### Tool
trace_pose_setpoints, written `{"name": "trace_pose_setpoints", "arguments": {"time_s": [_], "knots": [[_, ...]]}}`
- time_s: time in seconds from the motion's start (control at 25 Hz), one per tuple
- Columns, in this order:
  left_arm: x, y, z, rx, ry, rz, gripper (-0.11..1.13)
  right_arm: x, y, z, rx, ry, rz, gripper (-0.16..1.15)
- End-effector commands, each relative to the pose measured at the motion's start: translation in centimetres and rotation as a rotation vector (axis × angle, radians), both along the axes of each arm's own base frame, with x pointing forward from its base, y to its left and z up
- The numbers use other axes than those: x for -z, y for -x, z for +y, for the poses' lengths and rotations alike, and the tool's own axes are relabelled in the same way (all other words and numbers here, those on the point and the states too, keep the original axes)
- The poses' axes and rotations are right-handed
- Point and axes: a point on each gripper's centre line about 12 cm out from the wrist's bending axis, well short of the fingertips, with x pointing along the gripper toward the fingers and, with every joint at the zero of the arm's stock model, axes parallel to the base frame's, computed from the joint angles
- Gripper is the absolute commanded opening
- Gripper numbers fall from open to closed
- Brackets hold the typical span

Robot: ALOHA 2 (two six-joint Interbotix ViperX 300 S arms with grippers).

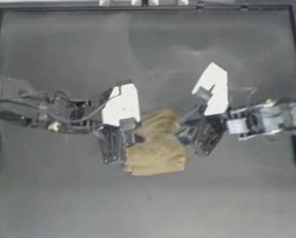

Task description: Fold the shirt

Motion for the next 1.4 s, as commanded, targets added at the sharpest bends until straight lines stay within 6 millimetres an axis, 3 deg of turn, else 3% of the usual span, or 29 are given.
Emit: {"name": "trace_pose_setpoints", "arguments": {"time_s": [0.04,0.28,0.64,0.96,1.12,1.4], "knots": [[-2.1,0.5,-1.0,0.022,-0.016,-0.142,0.70,-1.7,0.5,-0.5,-0.034,-0.008,-0.139,0.81],[0.3,1.1,-1.8,0.040,-0.029,-0.182,0.70,-1.8,0.6,-0.8,-0.060,-0.010,-0.193,0.81],[5.0,1.3,-1.9,0.061,-0.054,-0.104,0.70,-2.4,0.4,-0.9,-0.067,0.001,-0.212,0.81],[7.8,1.5,-2.0,0.059,-0.046,-0.033,0.71,-2.9,0.1,0.3,-0.118,0.022,-0.223,0.81],[7.6,1.7,-2.0,0.064,-0.052,-0.034,0.71,-3.0,0.0,0.9,-0.167,0.057,-0.218,0.81],[3.4,1.5,-1.3,0.071,-0.094,-0.136,0.71,-3.0,-0.1,2.1,-0.279,0.146,-0.204,0.82]]}}
